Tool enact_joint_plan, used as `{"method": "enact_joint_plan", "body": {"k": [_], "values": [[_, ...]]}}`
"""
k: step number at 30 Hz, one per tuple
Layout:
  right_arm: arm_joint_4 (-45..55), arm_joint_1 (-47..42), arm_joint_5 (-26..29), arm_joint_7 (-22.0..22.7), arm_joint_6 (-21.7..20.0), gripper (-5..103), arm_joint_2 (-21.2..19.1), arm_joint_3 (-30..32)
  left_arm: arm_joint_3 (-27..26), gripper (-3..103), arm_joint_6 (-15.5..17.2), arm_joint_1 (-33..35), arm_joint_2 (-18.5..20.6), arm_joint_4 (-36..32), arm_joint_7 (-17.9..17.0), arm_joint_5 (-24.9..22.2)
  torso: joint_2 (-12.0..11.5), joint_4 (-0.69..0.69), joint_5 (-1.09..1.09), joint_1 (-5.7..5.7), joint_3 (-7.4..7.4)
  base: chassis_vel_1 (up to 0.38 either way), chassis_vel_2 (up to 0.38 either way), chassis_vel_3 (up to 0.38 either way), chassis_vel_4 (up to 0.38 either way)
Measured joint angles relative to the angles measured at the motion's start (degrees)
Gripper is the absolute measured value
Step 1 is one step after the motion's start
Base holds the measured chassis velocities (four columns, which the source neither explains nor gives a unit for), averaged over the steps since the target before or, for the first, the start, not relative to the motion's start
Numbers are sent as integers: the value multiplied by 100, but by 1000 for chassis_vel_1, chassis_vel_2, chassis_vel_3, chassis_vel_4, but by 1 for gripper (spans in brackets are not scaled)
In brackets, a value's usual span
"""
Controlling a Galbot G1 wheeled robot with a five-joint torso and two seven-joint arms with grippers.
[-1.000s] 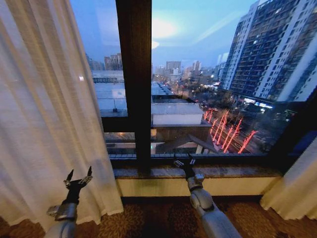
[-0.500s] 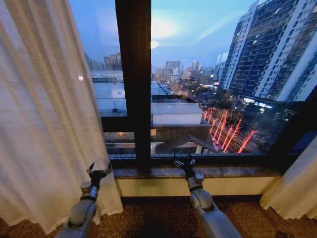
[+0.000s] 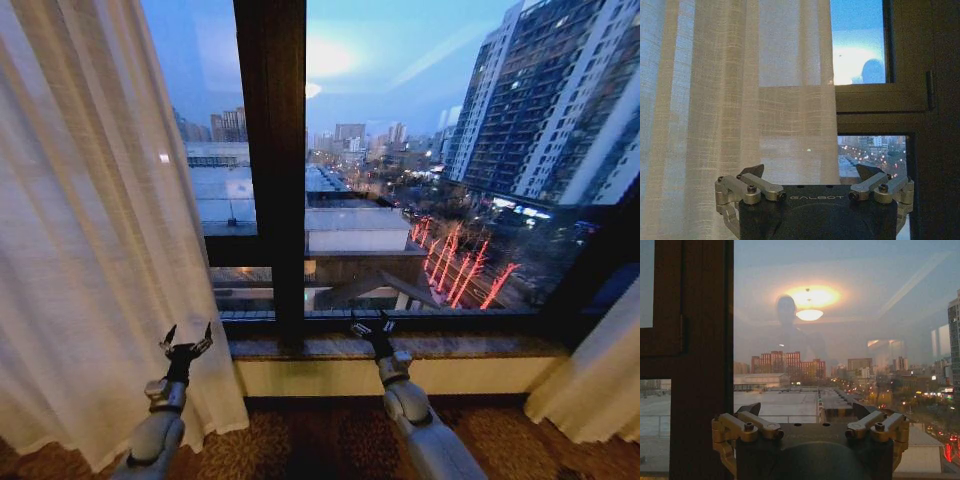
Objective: Open the curtains by pulling them apart, changing their state from closed to fully open.
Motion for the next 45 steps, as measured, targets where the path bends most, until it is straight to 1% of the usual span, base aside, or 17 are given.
{"method": "enact_joint_plan", "body": {"k": [3,15,17,21,26,30,34,37,45], "values": [[0,-1,0,0,0,100,0,0,16,100,93,10,8,-49,-1,36,0,0,2,-1,0,0,0,0,0],[0,-1,0,0,0,100,0,0,371,100,158,-337,23,339,-21,72,1,0,0,-1,-1,-17,14,19,-12],[0,-1,0,0,0,100,0,0,378,100,162,-378,36,357,-27,73,0,-1,1,-1,-1,-60,58,56,-62],[0,0,0,0,0,100,0,0,313,100,302,-441,78,342,-135,55,0,-1,0,2,0,-41,37,33,-43],[0,0,0,0,0,100,0,0,328,100,258,-582,233,596,-109,25,0,1,0,1,0,0,0,0,0],[0,0,0,0,0,100,0,0,410,100,202,-944,386,877,-55,-22,1,0,0,-1,-1,0,0,0,0],[0,0,0,0,0,100,0,0,463,100,207,-1161,379,959,-36,-64,0,-1,1,0,0,0,0,0,0],[0,0,0,0,0,100,0,0,561,100,255,-1363,367,1105,-4,-191,0,0,0,-1,0,0,0,0,0],[0,0,0,0,0,100,0,0,668,100,240,-1602,359,1408,64,-227,1,0,0,-2,0,-25,27,25,-22]]}}
